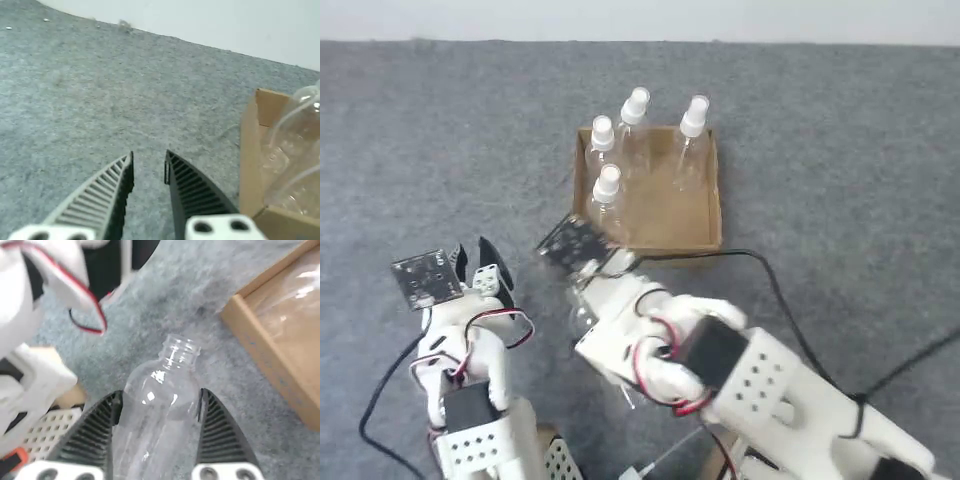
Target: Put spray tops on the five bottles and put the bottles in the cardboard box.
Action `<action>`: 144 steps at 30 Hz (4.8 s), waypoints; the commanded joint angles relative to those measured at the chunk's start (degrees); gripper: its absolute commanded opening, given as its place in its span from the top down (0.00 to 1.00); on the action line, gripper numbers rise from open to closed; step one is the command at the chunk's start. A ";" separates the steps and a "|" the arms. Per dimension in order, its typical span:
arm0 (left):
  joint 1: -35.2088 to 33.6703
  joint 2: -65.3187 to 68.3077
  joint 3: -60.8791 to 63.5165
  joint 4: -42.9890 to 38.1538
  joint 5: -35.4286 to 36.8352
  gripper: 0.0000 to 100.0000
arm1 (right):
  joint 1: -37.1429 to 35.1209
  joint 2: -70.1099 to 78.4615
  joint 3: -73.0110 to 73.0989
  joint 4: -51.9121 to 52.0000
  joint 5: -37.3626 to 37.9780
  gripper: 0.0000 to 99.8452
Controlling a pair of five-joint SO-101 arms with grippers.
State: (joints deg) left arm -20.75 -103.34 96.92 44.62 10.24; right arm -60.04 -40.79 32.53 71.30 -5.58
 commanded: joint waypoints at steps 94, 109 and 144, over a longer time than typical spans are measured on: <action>1.32 -1.05 -0.40 27.78 -0.62 0.90 | 39.60 -44.53 6.95 -13.93 5.71 0.96; 1.32 -1.05 -0.40 27.78 -0.44 0.90 | 39.60 -55.16 5.63 -11.03 9.67 0.96; 0.97 -1.05 -14.37 27.25 -0.62 0.91 | 33.71 -63.34 26.29 -9.27 12.48 0.96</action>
State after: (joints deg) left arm -19.60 -103.34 87.87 72.22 9.98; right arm -26.11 -104.09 58.46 61.80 5.76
